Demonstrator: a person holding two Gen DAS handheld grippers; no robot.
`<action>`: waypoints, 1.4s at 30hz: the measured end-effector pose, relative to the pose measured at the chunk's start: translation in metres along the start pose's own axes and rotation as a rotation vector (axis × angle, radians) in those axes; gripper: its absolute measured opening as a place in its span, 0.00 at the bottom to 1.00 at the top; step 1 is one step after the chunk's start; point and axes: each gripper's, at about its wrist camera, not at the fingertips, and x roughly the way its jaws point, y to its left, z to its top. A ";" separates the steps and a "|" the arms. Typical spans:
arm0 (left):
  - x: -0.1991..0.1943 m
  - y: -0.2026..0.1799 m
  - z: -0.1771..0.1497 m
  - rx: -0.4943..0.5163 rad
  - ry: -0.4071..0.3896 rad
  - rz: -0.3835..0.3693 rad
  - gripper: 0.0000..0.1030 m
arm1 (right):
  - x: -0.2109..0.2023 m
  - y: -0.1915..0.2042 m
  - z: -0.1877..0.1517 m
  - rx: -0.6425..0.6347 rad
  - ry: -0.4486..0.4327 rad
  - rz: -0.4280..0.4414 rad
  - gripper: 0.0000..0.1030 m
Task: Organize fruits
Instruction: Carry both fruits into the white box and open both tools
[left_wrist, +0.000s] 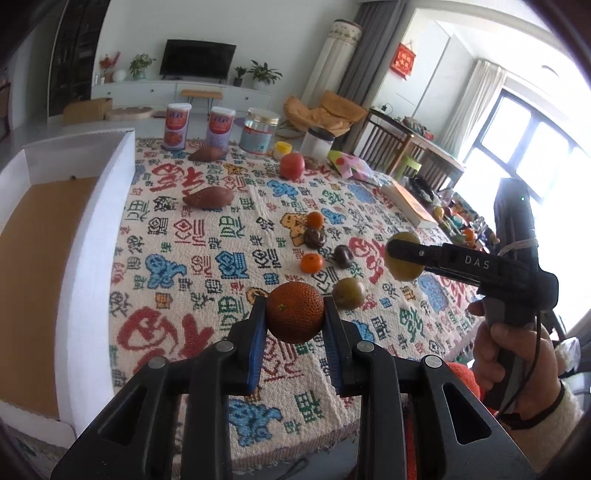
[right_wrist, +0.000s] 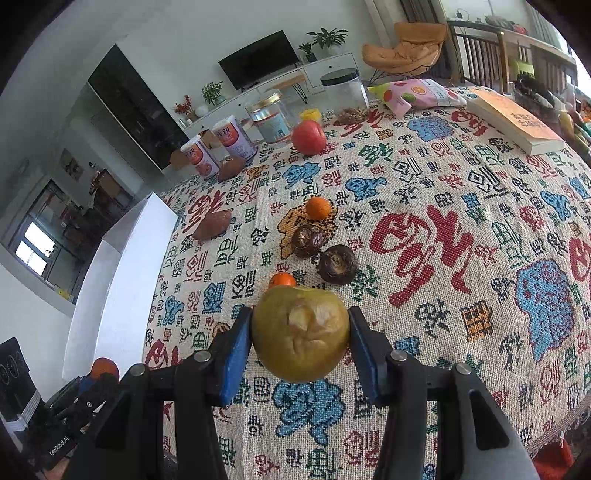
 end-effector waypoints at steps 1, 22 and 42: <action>-0.011 0.005 0.000 -0.014 -0.007 -0.008 0.27 | -0.003 0.019 -0.001 -0.031 -0.001 0.031 0.49; -0.077 0.237 -0.002 -0.329 -0.042 0.474 0.28 | 0.075 0.286 -0.053 -0.482 0.238 0.367 0.49; -0.066 0.249 -0.016 -0.367 -0.025 0.603 0.76 | 0.135 0.347 -0.107 -0.687 0.214 0.270 0.77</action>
